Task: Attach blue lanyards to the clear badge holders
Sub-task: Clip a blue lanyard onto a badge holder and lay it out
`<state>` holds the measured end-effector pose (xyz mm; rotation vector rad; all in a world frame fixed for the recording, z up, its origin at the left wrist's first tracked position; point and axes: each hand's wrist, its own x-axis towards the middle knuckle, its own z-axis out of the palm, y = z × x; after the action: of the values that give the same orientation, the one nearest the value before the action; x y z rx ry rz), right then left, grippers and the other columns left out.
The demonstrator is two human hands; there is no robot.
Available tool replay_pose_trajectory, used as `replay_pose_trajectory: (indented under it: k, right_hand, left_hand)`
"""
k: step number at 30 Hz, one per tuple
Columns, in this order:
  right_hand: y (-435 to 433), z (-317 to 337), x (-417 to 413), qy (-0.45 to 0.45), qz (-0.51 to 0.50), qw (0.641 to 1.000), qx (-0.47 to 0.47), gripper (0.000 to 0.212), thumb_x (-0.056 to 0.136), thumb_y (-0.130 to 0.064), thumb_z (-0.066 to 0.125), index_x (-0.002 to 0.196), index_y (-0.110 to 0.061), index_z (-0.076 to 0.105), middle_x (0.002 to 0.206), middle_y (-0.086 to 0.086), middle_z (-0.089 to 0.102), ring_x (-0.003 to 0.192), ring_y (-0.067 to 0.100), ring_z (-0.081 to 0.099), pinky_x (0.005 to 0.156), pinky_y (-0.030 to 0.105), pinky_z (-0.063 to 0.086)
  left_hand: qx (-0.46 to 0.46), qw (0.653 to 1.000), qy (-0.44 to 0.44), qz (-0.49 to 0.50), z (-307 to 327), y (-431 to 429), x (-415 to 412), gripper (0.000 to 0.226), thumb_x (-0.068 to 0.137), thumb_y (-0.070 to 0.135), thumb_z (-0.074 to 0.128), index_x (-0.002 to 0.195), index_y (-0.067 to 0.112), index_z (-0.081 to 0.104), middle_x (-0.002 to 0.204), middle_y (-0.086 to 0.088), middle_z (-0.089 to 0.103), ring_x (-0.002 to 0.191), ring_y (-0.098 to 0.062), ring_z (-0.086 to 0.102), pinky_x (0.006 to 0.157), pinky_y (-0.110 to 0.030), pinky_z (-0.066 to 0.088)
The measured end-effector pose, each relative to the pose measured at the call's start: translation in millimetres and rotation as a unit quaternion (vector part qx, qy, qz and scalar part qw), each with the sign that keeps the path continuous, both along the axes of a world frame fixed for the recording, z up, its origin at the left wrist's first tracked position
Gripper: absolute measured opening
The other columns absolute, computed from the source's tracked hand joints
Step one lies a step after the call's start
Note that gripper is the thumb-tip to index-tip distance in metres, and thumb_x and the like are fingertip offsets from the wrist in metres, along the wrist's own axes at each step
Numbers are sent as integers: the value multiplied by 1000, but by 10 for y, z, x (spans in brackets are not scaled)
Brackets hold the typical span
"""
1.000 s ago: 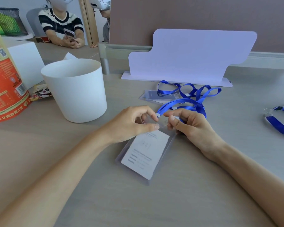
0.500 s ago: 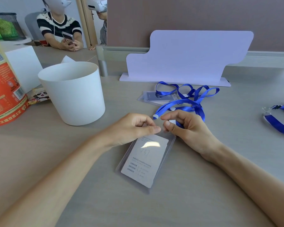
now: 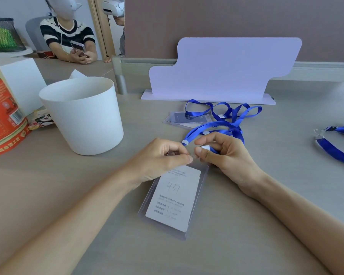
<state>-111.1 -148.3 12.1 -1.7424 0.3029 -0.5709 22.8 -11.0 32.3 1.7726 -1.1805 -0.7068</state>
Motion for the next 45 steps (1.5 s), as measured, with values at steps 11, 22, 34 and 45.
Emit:
replay_pose_trajectory:
  k: [11, 22, 34, 45]
  right_hand:
    - [6, 6, 15, 15, 6, 1000, -12, 20, 72, -28, 77, 91, -25, 72, 78, 37, 45, 71, 47, 34, 69, 40, 29]
    - [21, 47, -26, 16, 20, 999, -31, 8, 78, -5, 77, 82, -9, 72, 56, -1, 46, 51, 10, 28, 50, 16, 27]
    - [69, 65, -13, 31, -20, 998, -47, 10, 78, -3, 77, 82, -11, 72, 48, -15, 44, 50, 8, 30, 50, 14, 29]
    - [86, 82, -34, 34, 3, 999, -8, 15, 78, -1, 76, 88, -11, 69, 60, -9, 61, 53, 11, 33, 51, 17, 34]
  left_hand:
    - [11, 1000, 12, 16, 0, -10, 25, 17, 87, 24, 65, 78, 11, 71, 57, 13, 48, 58, -3, 42, 55, -10, 32]
    - [50, 999, 19, -9, 38, 20, 6, 18, 85, 25, 67, 78, 9, 71, 65, 4, 53, 64, -7, 43, 60, -19, 31]
    - [61, 998, 5, -22, 46, 33, 38, 22, 90, 26, 59, 81, 9, 70, 73, 3, 57, 69, -8, 47, 69, -25, 35]
    - [53, 998, -15, -31, 37, 35, 63, 19, 90, 21, 58, 81, 9, 71, 73, 1, 59, 69, -8, 46, 66, -24, 34]
